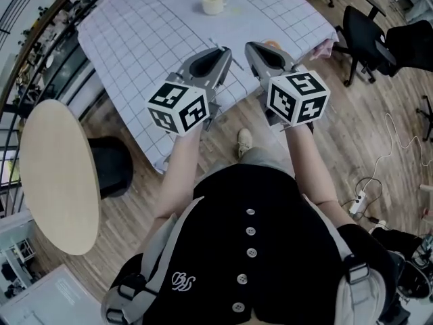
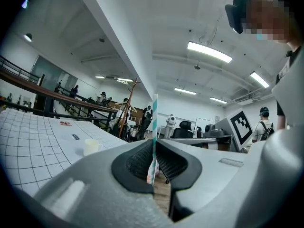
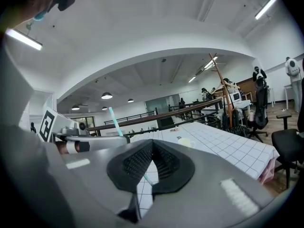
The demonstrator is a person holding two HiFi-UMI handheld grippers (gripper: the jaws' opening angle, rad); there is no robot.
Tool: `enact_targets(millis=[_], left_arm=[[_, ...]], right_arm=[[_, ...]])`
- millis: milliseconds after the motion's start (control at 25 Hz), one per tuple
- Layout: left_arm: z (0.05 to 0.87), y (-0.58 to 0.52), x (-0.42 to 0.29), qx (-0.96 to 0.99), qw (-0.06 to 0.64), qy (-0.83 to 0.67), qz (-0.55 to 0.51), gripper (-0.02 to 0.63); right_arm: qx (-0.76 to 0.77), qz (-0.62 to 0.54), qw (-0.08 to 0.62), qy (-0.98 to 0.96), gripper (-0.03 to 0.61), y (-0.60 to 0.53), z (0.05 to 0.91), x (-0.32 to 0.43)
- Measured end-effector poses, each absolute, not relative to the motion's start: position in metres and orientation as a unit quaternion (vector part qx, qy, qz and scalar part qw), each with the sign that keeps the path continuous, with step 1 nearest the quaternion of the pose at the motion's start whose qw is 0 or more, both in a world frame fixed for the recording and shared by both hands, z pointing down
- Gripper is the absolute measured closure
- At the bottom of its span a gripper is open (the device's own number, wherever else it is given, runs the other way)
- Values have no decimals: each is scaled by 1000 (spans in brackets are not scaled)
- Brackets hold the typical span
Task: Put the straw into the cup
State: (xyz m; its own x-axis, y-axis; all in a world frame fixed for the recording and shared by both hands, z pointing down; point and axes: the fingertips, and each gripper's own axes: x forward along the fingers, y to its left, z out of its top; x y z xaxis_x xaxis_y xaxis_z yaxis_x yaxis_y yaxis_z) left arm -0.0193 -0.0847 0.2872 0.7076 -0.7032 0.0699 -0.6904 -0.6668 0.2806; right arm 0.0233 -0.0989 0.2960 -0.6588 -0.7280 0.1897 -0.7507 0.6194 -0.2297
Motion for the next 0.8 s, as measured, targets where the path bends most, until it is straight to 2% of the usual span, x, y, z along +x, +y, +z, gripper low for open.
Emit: enact_targets(millis=[800], left_arm=[[302,-210,-8,889,164,-425,-36,592]], right_arm=[[356,147,56,-921,580,-216,311,36]])
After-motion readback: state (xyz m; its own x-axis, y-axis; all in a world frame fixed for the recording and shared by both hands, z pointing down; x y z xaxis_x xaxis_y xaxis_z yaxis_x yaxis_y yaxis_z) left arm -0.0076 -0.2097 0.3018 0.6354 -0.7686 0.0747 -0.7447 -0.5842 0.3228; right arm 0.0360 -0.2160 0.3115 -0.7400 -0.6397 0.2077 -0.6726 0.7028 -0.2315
